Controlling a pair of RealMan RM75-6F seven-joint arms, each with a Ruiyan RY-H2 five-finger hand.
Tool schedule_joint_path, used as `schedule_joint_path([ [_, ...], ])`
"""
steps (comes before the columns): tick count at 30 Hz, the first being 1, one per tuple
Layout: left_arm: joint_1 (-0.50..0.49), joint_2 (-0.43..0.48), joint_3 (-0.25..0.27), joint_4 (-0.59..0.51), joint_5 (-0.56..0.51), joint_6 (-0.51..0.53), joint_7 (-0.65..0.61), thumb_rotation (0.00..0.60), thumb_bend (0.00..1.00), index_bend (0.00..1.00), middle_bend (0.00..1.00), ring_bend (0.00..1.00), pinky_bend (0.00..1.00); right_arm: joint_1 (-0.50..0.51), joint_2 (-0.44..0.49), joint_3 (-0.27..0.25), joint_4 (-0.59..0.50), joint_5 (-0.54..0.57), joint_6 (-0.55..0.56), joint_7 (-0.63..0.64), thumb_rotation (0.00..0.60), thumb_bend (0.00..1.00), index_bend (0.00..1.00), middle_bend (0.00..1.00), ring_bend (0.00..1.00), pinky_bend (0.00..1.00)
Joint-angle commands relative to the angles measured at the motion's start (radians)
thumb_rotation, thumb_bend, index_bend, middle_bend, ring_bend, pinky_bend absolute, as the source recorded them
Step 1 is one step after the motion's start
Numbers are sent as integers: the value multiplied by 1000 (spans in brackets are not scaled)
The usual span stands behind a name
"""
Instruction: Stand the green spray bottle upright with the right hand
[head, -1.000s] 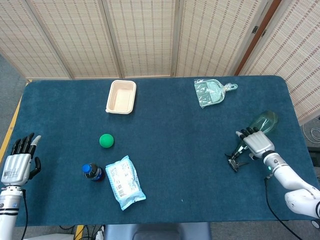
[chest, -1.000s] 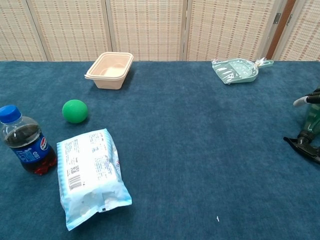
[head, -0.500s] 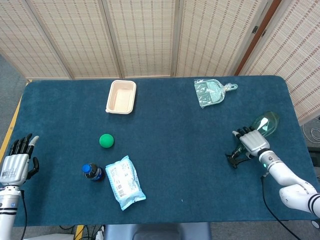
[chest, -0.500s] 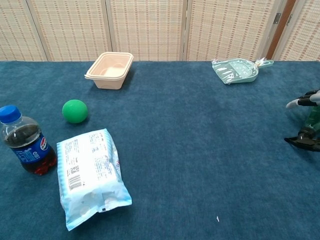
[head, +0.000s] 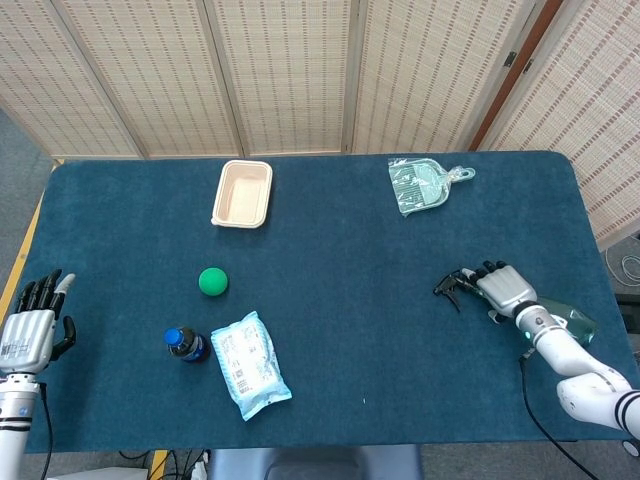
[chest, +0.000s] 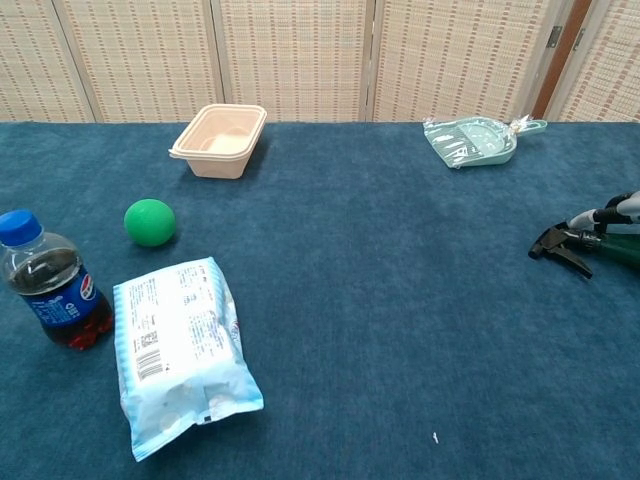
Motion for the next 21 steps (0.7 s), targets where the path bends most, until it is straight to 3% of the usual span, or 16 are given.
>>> schedule_joint_path([
  [1,1,-1,1,2,1,-1,0,600,696,0,0,0,0,-1,3,0,-5,3,5,-4,600,229,97,214,90,166],
  [11,0,-2,-1,11,-2,-9,-7,600,696,0,0,0,0,-9,13,-1,-28,22,30,-28,600,231,116,245,139,223],
  [21,-5,-6,-1,12,1,-15,-4,600,696,0,0,0,0,-38,18,-9,-49,35,76,-50,600,251,262,362,276,335],
])
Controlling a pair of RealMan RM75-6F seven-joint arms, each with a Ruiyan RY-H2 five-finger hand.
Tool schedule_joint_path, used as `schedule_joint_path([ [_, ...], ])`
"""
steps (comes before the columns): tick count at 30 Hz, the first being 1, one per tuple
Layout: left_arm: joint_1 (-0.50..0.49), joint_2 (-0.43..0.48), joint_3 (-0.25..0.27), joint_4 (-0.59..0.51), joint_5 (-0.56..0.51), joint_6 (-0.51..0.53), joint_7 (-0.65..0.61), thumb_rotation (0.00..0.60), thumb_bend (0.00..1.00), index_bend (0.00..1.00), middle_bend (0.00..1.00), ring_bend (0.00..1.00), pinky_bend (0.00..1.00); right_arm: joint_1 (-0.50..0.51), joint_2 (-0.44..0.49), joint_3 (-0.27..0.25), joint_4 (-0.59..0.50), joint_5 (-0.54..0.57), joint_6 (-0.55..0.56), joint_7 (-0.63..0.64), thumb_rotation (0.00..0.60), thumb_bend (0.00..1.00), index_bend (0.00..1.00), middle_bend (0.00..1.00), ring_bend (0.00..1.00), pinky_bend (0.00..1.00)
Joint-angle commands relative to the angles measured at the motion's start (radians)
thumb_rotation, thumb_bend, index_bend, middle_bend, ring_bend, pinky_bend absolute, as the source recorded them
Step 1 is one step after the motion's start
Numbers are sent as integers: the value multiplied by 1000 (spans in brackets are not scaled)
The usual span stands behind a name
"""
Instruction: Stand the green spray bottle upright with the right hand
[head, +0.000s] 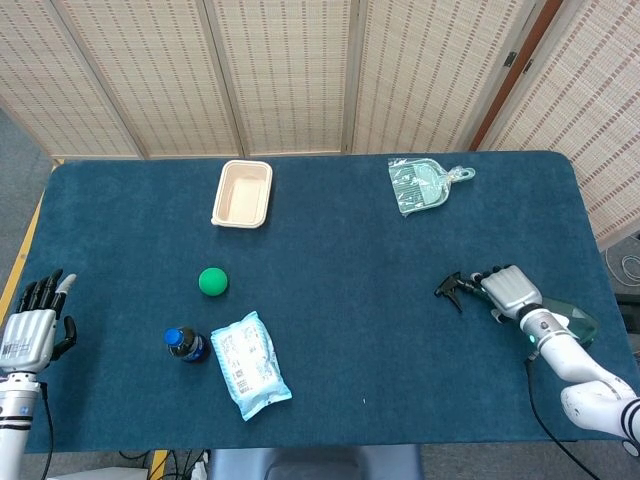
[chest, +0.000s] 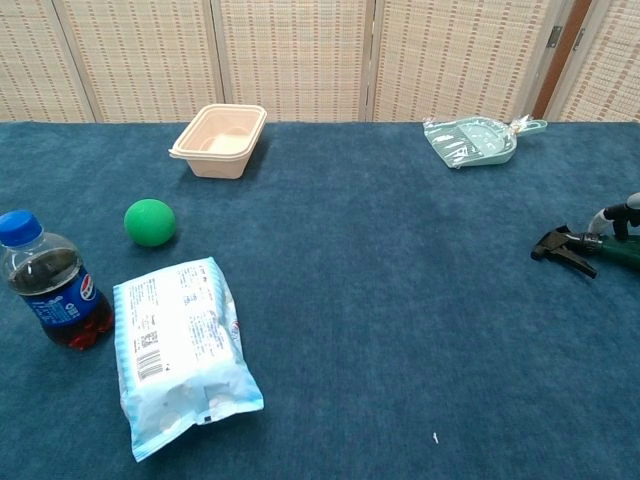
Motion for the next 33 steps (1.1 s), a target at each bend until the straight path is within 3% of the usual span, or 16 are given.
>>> schedule_joint_path([
  [1,-2,-1,0,0,2,-2,2,600,696,0,0,0,0,-11,0,-3,-5,2,14,-2,600,251,272,370,284,345],
  [16,-2,-4,4,-7,0,-8,15,600,696,0,0,0,0,-44,-13,0,6,-22,75,16,600,276,391,525,453,514],
  [33,-1,13,-1,-56,-11,-3,55,600,696,0,0,0,0,-84,34,36,-76,-75,205,70,600,282,426,565,490,544],
])
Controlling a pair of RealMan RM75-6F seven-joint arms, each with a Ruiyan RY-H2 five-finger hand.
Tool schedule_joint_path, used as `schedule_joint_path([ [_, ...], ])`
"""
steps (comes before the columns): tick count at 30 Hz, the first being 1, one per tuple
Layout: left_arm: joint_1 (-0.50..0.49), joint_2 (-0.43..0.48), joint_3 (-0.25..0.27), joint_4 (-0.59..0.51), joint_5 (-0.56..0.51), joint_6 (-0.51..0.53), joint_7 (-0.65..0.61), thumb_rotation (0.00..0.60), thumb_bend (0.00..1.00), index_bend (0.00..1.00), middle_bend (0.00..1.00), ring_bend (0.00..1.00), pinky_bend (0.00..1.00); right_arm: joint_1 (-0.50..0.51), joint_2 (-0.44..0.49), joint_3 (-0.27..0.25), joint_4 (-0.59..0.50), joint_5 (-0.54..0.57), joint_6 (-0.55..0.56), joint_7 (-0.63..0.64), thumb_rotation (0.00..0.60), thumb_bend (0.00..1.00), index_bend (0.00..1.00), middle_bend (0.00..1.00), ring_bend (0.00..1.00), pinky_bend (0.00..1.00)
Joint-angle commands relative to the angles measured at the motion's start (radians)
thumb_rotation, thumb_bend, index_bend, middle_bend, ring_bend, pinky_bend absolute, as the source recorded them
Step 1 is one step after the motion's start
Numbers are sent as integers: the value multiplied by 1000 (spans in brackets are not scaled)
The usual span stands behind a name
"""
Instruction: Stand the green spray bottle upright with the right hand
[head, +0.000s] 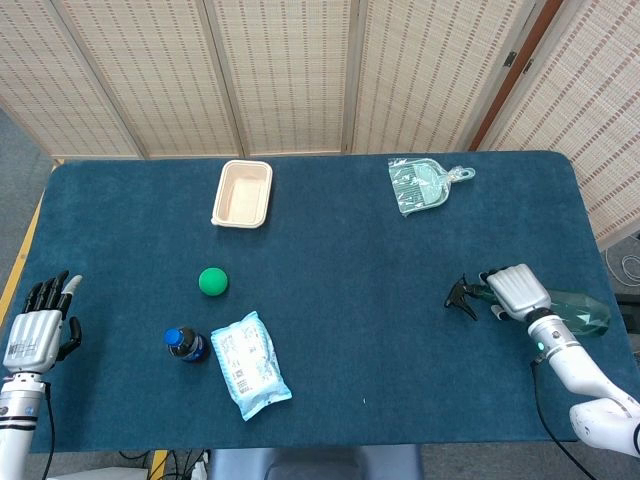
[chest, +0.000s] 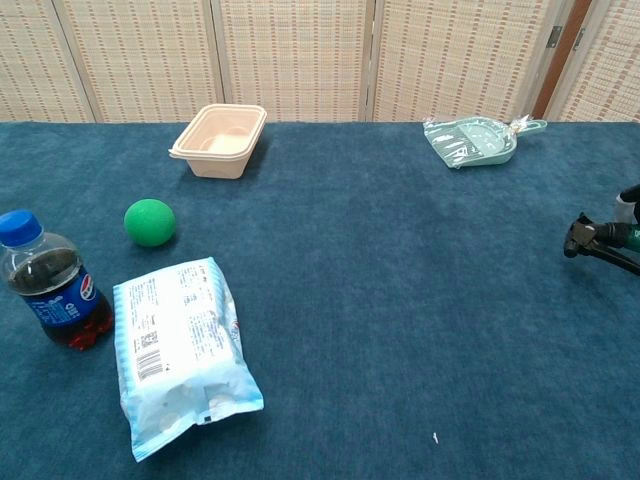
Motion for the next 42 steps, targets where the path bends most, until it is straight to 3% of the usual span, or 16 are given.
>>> schedule_joint_path([
  [1,1,4,0,-9,-1,1,6,600,696,0,0,0,0,-10,12,11,-23,-13,31,12,600,282,426,565,491,544],
  [9,-4,21,2,-39,-5,-12,26,600,697,0,0,0,0,-63,29,44,-79,-74,185,115,600,282,426,565,491,544],
  [19,-22,66,-5,-114,4,-13,76,600,696,0,0,0,0,-134,87,57,-174,-106,321,129,600,283,426,565,491,544],
  [25,-28,82,1,-145,7,-20,99,600,696,0,0,0,0,-195,81,74,-207,-155,460,231,600,282,426,565,491,544],
  [34,-32,85,14,-156,11,-30,112,600,696,0,0,0,0,-259,25,85,-156,-221,599,391,600,282,426,565,491,544],
  [42,-34,82,24,-152,10,-38,117,600,696,0,0,0,0,-285,-75,108,-38,-255,685,577,600,282,426,565,491,544],
])
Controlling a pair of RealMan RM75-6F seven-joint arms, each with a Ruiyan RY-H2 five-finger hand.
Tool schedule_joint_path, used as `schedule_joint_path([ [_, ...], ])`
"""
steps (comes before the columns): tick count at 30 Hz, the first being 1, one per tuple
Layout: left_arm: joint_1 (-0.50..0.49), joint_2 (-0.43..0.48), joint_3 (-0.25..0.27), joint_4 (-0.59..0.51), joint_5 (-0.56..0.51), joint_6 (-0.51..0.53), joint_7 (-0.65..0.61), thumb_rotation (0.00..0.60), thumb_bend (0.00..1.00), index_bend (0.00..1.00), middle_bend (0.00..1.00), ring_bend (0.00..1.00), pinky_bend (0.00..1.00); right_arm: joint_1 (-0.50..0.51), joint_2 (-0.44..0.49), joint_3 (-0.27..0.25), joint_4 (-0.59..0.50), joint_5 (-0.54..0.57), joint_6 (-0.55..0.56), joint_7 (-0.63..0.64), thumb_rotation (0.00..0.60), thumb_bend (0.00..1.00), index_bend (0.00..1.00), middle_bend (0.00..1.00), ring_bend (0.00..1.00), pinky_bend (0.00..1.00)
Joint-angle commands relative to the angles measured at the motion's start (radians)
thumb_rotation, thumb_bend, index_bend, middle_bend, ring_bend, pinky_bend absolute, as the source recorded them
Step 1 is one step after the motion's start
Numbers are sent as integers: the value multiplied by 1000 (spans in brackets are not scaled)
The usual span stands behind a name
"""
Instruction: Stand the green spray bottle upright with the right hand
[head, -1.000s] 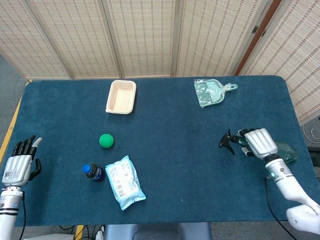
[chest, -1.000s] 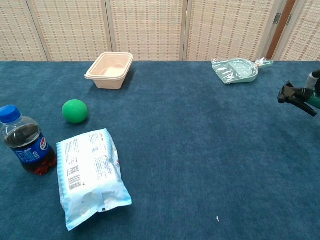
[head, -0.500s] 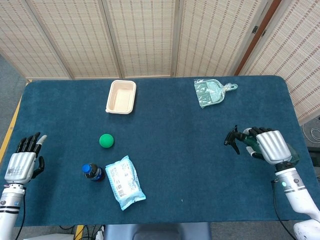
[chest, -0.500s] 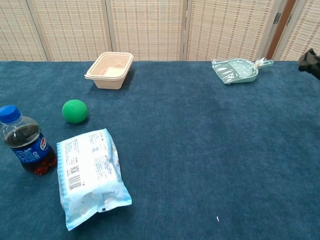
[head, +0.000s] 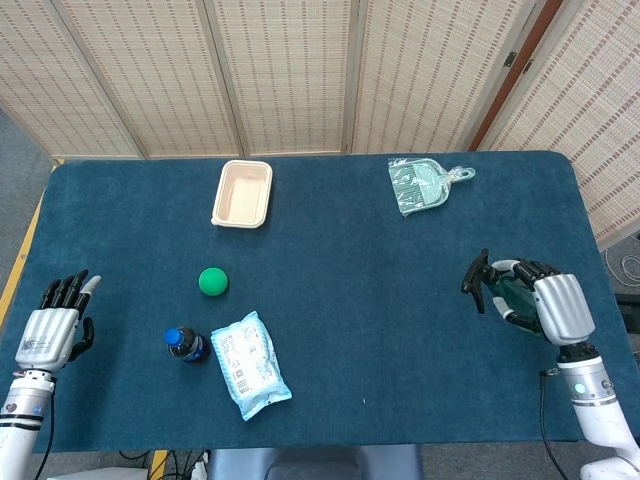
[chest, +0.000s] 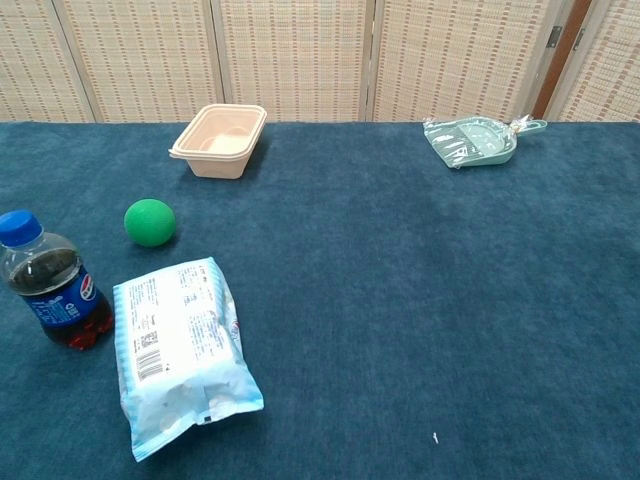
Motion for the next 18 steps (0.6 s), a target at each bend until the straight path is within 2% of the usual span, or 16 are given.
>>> schedule_joint_path([
  [1,0,1,2,0,-1,-2,4,600,696,0,0,0,0,-13,-52,13,65,-22,43,82,600,283,426,565,491,544],
  [18,4,3,10,6,-8,-3,-1,600,696,0,0,0,0,-16,-182,76,213,-31,137,375,600,281,426,565,491,544],
])
